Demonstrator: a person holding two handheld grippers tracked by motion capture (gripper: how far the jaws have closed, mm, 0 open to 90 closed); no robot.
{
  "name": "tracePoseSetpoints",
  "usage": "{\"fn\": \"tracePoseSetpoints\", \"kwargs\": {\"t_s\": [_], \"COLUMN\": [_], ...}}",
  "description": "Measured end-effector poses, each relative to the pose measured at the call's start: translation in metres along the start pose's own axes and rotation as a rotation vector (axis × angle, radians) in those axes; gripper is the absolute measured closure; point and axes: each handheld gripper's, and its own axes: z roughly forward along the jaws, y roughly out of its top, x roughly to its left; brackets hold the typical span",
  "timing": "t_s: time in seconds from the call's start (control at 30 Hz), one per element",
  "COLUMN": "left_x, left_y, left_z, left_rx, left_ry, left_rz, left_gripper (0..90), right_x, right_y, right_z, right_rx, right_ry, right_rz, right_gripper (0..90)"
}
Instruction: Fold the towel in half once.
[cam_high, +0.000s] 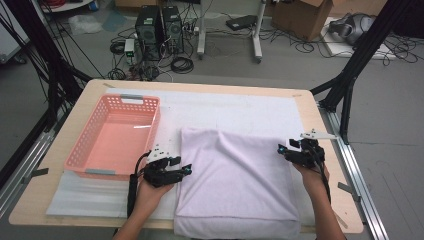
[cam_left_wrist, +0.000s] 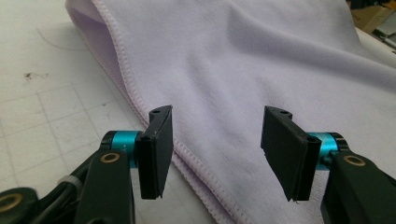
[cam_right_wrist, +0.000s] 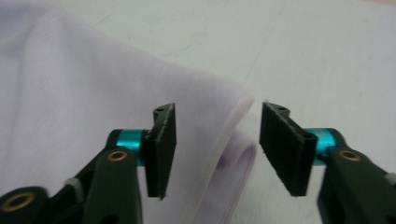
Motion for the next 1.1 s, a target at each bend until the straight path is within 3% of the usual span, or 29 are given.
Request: {"fn": "tracePoseSetpoints", "kwargs": {"t_s": [0.1,0.17,0.2,0.27,0.4,0.5,0.63,0.73,0.8,0.83,0.9,0.97,1.03,1.1], "left_x": [0.001,0.002,0.002,0.002,0.003,0.003,0.003,0.003,0.003,0.003,0.003,0.004,0.004,0.005], "left_y": [0.000,0.000,0.000,0.000,-0.001,-0.001,-0.001,-0.001,-0.001,-0.001,-0.001,0.000,0.000,0.000], "left_z": [0.000,0.000,0.000,0.000,-0.001,-0.002,-0.002,-0.002,-0.002,-0.002,-0.002,-0.002,-0.003,-0.003], "left_rx": [0.001,0.004,0.003,-0.003,-0.008,-0.017,-0.017,-0.020,-0.019,-0.021,-0.021,-0.024,-0.029,-0.026], "left_ry": [0.001,-0.002,-0.001,0.001,-0.006,-0.011,-0.012,-0.009,-0.009,-0.009,-0.009,-0.009,-0.007,-0.007], "left_rz": [-0.013,-0.018,-0.021,-0.020,-0.026,-0.026,-0.028,-0.030,-0.031,-0.030,-0.030,-0.032,-0.035,-0.034], "left_gripper": [44.1,44.2,44.2,44.4,44.5,44.6,44.9,45.0,45.0,45.0,45.0,45.0,45.0,45.0], "right_x": [-0.004,-0.004,-0.004,0.000,0.014,0.026,0.042,0.046,0.045,0.045,0.042,0.037,0.030,0.024], "right_y": [0.012,0.018,0.019,0.019,0.018,0.008,-0.017,-0.036,-0.043,-0.043,-0.037,-0.027,-0.014,-0.003], "right_z": [0.011,0.023,0.027,0.029,0.015,0.000,-0.012,-0.011,-0.009,-0.010,-0.013,-0.018,-0.023,-0.018], "right_rx": [-0.010,0.033,0.063,0.093,0.035,0.008,0.066,0.118,0.128,0.117,0.086,0.028,-0.026,-0.016], "right_ry": [0.034,0.061,0.082,0.100,0.163,0.271,0.323,0.333,0.336,0.337,0.344,0.338,0.288,0.227], "right_rz": [0.005,-0.021,-0.042,-0.093,-0.167,-0.214,-0.318,-0.344,-0.340,-0.328,-0.296,-0.268,-0.220,-0.213], "right_gripper": [40.1,44.5,54.1,84.5,85.2,85.1,85.2,85.0,83.8,78.2,68.5,65.0,64.6,65.0]}}
